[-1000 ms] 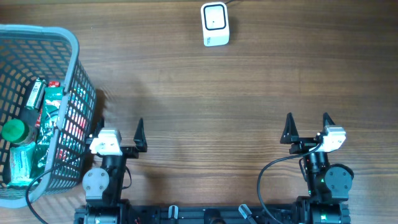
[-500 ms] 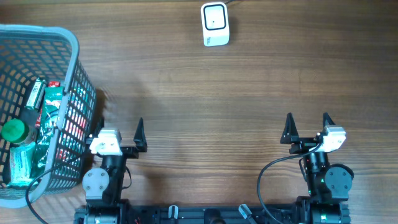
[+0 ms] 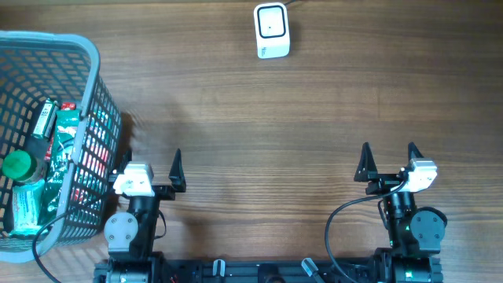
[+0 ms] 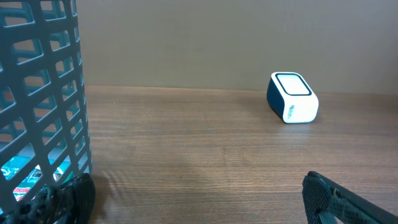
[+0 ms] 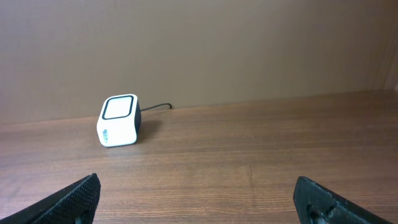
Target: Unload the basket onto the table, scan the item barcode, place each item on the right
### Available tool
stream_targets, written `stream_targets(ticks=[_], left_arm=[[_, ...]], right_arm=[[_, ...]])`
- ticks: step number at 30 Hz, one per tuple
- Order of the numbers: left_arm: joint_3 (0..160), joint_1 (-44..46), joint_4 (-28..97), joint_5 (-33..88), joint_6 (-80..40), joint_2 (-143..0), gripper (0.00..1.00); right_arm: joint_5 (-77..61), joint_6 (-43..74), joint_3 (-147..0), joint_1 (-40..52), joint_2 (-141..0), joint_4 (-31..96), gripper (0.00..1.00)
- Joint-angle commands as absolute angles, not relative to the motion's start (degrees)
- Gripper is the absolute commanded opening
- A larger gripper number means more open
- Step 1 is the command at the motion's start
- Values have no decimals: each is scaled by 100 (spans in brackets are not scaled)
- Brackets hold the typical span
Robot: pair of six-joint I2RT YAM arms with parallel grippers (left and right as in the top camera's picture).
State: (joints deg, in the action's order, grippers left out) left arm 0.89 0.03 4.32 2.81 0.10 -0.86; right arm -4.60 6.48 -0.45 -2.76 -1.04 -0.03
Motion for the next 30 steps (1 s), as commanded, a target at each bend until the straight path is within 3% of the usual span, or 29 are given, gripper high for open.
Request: stream_targets(ticks=[1, 16, 30], left_arm=[[34, -27, 432, 180, 36, -104, 100], [34, -27, 381, 167, 36, -104, 100], [657, -23, 637, 1566, -32, -185, 100]], right_arm=[[-362, 753, -30, -244, -80, -12, 100], [-362, 751, -30, -244, -80, -14, 100], [-362, 753, -30, -244, -80, -14, 100]])
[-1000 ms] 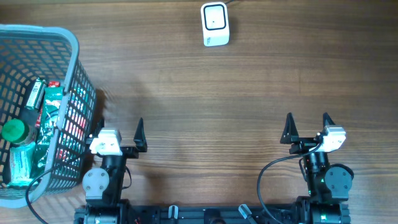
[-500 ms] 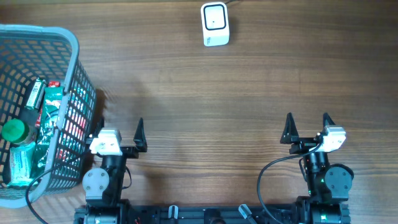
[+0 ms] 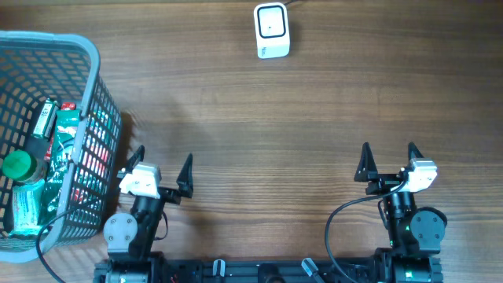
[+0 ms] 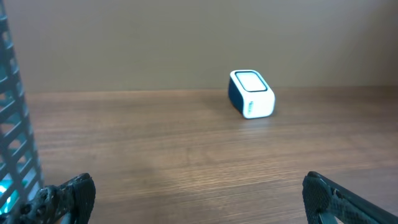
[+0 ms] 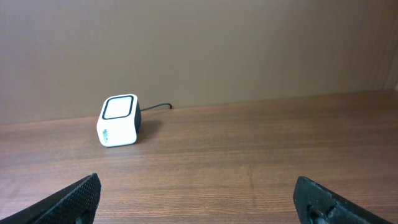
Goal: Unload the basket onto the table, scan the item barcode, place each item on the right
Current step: 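Reach the left gripper into the basket toward the red-orange pack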
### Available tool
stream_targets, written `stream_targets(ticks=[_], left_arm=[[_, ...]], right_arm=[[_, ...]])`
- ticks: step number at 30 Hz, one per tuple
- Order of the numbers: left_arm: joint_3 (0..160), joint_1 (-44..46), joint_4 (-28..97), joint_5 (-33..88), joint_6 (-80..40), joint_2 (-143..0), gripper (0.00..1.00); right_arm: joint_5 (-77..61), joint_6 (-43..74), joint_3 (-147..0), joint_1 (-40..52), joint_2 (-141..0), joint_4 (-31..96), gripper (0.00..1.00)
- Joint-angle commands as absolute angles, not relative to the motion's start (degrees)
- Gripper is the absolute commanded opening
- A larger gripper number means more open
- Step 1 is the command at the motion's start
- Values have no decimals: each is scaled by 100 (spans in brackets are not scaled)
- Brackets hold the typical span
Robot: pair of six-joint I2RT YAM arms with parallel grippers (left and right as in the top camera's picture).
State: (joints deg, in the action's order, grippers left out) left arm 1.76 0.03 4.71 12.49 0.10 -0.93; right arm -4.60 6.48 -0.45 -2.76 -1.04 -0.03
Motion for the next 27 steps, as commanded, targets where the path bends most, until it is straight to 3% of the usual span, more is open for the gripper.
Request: stream_targets(ticks=[1, 14, 19, 22, 27], left_arm=[[805, -23, 716, 1568, -36, -248, 100], [3754, -23, 1044, 2591, -523, -2829, 100], [6029, -23, 2491, 2902, -519, -3957, 100], [6556, -23, 3583, 3039, -473, -4125, 100], [6661, -27, 3607, 2565, -709, -4139, 100]], right_arm=[[-362, 753, -30, -244, -80, -14, 100], [-362, 753, -30, -244, -80, -14, 100], [-362, 753, -30, -244, -80, -12, 100], [-362, 751, -30, -244, -80, -14, 100], [-362, 751, -30, -244, -80, -12, 100]])
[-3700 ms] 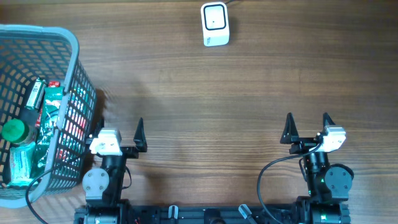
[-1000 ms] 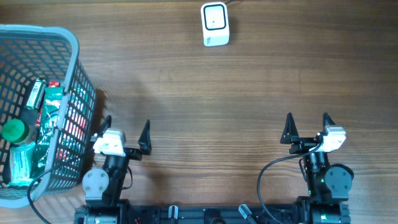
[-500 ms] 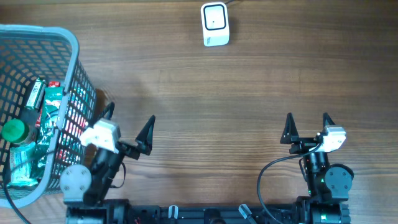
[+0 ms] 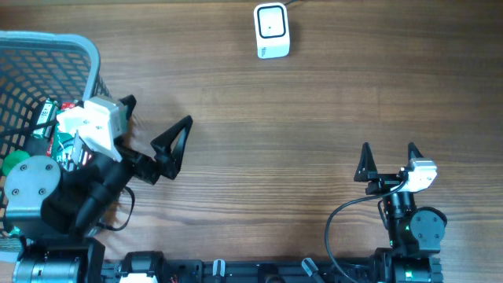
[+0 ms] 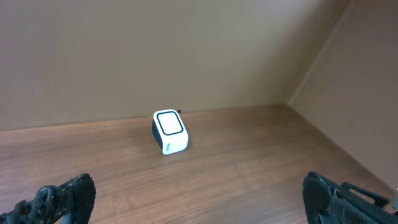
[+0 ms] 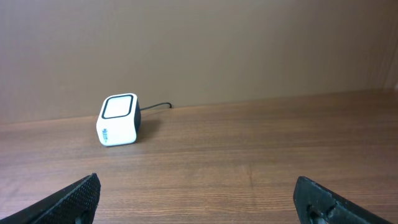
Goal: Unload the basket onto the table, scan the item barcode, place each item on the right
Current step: 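Reach the left gripper into the basket toward the red-orange pack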
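The white barcode scanner [image 4: 272, 30] stands at the far middle of the table, also seen in the left wrist view [image 5: 169, 131] and the right wrist view [image 6: 118, 119]. Packaged items [image 4: 49, 119] and a green-capped bottle [image 4: 15, 163] lie in the grey basket [image 4: 55, 39] at the left. My left gripper [image 4: 153, 126] is raised beside the basket's right rim, open and empty [image 5: 199, 205]. My right gripper [image 4: 387, 161] sits low at the front right, open with nothing between its fingers [image 6: 199, 199].
The scanner's black cable [image 6: 157, 106] runs back from it toward the wall. A brown wall [image 5: 186, 56] closes the far side of the table, with a corner at the right. Bare wooden tabletop [image 4: 314, 118] lies between the grippers and the scanner.
My left arm has lifted and now sits higher, next to the basket's right rim. Its wrist view looks from higher up, with the basket gone from it. The right arm has not moved.
My left gripper first rested low at the front by the basket, whose wall filled the left of its wrist view. Then it was turned a little to the right, the basket nearly out of view. Now it is raised by the basket's rim, still open.
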### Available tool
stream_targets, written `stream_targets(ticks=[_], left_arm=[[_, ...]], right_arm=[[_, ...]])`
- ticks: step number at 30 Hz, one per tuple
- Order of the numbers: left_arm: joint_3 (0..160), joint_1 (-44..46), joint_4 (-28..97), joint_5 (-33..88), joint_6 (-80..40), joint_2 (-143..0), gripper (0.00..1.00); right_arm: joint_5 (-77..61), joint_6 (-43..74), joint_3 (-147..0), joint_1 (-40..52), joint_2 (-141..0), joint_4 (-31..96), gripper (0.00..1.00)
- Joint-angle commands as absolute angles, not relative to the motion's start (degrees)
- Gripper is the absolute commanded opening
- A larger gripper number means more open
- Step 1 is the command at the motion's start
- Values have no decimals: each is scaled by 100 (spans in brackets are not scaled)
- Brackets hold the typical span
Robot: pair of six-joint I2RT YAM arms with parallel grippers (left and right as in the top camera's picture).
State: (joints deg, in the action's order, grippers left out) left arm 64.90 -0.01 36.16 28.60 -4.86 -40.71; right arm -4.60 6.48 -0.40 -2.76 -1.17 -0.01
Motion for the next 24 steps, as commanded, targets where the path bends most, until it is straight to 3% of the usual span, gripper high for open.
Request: stream_targets(ticks=[1, 4, 11, 16, 24], left_arm=[[6777, -27, 3607, 2062, -1155, -4169, 100], [7334, -27, 3804, 357, -2255, -4453, 100], [9358, -224, 5214, -1614, -3092, -6020, 100], [10381, -1372, 6029, -1385, -3920, -7091, 100], [10431, -3437, 6871, 25, -4425, -8254, 100]], right_arm=[[-362, 753, -30, -244, -80, -12, 100], [-362, 751, -30, -244, -80, -14, 100], [-362, 751, -30, -244, -80, -12, 100], [-362, 751, -30, -244, -80, -14, 100], [-362, 753, -30, -244, -80, -12, 100]])
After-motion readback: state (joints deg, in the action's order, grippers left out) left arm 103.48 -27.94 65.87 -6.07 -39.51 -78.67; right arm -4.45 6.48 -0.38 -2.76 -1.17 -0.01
